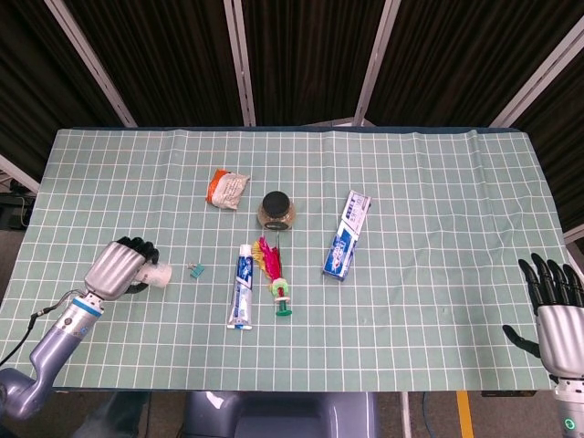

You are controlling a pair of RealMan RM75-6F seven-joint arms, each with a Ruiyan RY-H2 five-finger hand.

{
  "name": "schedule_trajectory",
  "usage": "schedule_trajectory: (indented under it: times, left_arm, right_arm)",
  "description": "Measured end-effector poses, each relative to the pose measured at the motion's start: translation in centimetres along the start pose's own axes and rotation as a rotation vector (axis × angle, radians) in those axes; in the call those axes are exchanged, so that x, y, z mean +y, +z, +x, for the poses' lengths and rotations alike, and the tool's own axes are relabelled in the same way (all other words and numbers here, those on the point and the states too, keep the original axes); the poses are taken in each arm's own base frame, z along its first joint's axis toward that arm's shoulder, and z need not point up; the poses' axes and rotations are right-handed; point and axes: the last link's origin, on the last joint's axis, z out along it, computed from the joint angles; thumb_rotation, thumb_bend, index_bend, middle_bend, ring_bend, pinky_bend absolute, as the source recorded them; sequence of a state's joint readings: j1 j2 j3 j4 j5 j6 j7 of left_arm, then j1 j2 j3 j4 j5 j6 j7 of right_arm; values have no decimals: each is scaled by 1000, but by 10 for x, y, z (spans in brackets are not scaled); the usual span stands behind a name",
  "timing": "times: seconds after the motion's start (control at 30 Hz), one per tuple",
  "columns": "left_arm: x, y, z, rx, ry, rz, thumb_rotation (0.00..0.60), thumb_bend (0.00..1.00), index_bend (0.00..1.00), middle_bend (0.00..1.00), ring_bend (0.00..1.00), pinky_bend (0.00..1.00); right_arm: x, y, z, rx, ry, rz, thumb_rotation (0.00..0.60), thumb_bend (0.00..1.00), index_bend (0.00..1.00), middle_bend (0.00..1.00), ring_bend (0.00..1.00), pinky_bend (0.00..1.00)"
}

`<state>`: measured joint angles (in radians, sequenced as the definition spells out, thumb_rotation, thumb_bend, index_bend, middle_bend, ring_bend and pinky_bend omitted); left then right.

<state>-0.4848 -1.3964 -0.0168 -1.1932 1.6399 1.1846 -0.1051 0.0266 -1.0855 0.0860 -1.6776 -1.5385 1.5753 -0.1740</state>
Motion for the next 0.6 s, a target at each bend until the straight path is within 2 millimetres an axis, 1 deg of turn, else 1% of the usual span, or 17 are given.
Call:
schedule_trajectory:
  times: [0.03, 0.13, 0.23, 0.33, 0.43, 0.47, 0.53, 0.57, 0.6]
  left_arm:
    - [-1, -3, 2, -20, -101, 3, 600, 0, 499, 418, 369, 479]
    - [-2, -8, 1, -83, -322, 15, 600, 0, 498, 417, 369, 479]
    - [-3, -13, -5, -159, -473, 35, 600, 0, 496, 414, 366, 479]
    - [-4, -17, -17, -246, -517, 46, 600, 0, 494, 412, 365, 479]
    - [-7, -17, -23, -276, -490, 44, 600, 0, 477, 405, 358, 479]
    - [-8, -17, -25, -281, -481, 44, 600, 0, 431, 385, 342, 469]
    - [-9, -17, -28, -291, -458, 42, 600, 0, 265, 272, 251, 389]
    - [-9, -17, -29, -294, -445, 40, 600, 0, 141, 160, 152, 278]
    - [-10, -17, -30, -296, -428, 37, 600, 0, 52, 66, 65, 152]
  right_arm:
    - [0, 0, 0, 0, 0, 1, 600, 0, 0, 0, 0, 0]
    - [-1, 0, 0, 0, -1, 4, 600, 0, 0, 0, 0, 0]
    - [-2, 0, -1, -3, -5, 5, 600, 0, 0, 0, 0, 0]
    - [-2, 0, -3, -7, -9, 2, 600, 0, 0, 0, 0, 0]
    - [-1, 0, -3, -9, -10, -2, 600, 0, 0, 0, 0, 0]
    - [-1, 0, -3, -11, -9, -3, 600, 0, 0, 0, 0, 0]
    - [-1, 1, -3, -12, -9, -5, 600, 0, 0, 0, 0, 0]
    - [-1, 1, -3, -13, -9, -4, 600, 0, 0, 0, 0, 0]
    - [-1, 1, -3, -14, -9, -3, 600, 0, 0, 0, 0, 0]
